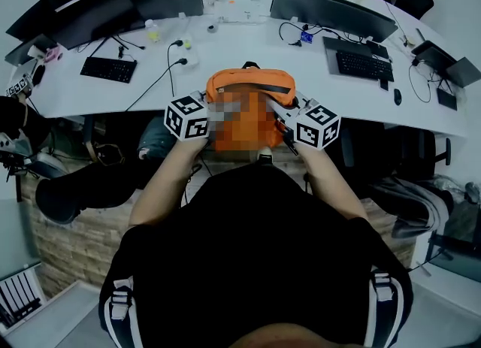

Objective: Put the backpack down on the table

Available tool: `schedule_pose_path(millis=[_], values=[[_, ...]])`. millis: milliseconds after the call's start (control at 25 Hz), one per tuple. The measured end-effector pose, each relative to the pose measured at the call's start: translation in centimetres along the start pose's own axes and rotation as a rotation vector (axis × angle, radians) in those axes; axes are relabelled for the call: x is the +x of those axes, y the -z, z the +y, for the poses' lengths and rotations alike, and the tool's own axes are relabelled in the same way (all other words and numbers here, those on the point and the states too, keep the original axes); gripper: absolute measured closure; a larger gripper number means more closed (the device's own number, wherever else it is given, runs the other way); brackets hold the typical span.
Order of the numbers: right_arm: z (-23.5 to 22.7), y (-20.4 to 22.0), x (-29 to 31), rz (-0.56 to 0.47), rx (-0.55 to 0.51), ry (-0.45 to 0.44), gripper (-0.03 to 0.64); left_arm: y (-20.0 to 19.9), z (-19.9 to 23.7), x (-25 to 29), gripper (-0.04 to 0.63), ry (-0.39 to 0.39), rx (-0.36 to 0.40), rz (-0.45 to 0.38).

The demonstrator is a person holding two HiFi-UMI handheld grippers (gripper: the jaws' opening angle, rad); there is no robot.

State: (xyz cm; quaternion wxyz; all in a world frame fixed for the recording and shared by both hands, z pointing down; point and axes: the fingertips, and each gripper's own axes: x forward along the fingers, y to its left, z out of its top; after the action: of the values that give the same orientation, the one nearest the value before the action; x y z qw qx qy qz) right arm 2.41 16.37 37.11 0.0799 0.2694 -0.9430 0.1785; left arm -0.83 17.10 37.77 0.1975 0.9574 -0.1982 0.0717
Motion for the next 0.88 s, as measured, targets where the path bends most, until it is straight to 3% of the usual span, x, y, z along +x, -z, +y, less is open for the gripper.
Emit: schedule_pose_path(millis=[360, 880], values=[[-0.4, 0.5, 1.5, 0.011, 0.006, -0.018, 0.555, 0.3, 1.0, -0.5, 0.551, -0.036, 0.001, 0.001], [-5.0, 0.3, 2.8, 0.001, 0.020, -0.024, 0.555, -0.5, 4.1, 2.4, 0.551, -0.056, -0.010, 0.026]])
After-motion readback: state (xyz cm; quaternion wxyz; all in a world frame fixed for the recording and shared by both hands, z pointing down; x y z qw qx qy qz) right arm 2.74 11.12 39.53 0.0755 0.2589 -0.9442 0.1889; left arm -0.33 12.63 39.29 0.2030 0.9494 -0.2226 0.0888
